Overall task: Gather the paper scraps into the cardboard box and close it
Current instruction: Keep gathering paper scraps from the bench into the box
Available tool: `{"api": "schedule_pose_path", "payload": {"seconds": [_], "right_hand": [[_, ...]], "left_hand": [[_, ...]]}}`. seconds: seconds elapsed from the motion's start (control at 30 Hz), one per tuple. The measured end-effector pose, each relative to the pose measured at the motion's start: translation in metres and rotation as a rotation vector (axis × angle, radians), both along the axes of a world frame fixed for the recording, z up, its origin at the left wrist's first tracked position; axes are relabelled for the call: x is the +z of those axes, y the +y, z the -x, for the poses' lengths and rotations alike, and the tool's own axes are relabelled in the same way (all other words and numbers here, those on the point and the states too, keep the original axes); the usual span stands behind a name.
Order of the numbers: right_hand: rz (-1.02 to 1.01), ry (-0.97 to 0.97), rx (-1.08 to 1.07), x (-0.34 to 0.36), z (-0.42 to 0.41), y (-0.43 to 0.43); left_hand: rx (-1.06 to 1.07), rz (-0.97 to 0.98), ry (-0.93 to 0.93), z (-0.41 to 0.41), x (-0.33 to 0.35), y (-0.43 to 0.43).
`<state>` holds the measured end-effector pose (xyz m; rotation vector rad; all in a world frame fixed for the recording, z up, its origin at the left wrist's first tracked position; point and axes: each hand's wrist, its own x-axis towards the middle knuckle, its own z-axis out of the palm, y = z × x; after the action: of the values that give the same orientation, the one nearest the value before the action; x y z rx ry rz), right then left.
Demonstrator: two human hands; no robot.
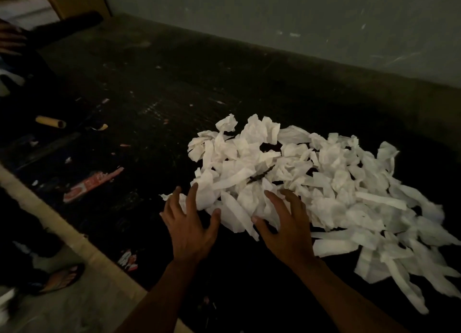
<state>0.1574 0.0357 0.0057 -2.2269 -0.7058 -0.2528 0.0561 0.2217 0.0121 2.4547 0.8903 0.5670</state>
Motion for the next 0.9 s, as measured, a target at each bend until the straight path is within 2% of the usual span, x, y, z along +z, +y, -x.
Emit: {"api": "schedule_pose_path", "payload": {"seconds": [0.17,0.27,0.37,0.43,0.5,0.67,0.8,0.9], "right_hand": [[0.08,-0.015,-0.004,-0.009,-0.002,0.006],[0.14,-0.007,-0.036,-0.02,-0.003,0.009],[0.213,0.001,-0.068,-0.029,-0.004,0.01],[0.24,0.003,-0.072,-0.032,-0.005,0.011],[0.246,0.016,-0.082,-0.033,-0.006,0.013],[0.172,0.003,-0.118,-0.031,-0.004,0.016],[0.328,0.006,-0.079,-0.027,-0.006,0.029],[0.398,0.026,-0.105,-0.033,-0.01,0.033]], "left_hand": [[-0.151,-0.067,-0.007,-0.013,-0.009,-0.003],[-0.154,-0.065,0.104,-0.025,-0.014,-0.002],[-0.2,-0.153,0.249,-0.026,-0.029,0.001],[-0.195,-0.165,0.277,-0.024,-0.037,0.001],[-0.186,-0.14,0.251,-0.024,-0.042,0.001],[-0.264,-0.04,0.042,-0.023,-0.047,0.006],[-0.332,0.09,-0.052,-0.021,-0.048,0.001],[-0.304,0.119,-0.075,-0.018,-0.044,-0.001]]}}
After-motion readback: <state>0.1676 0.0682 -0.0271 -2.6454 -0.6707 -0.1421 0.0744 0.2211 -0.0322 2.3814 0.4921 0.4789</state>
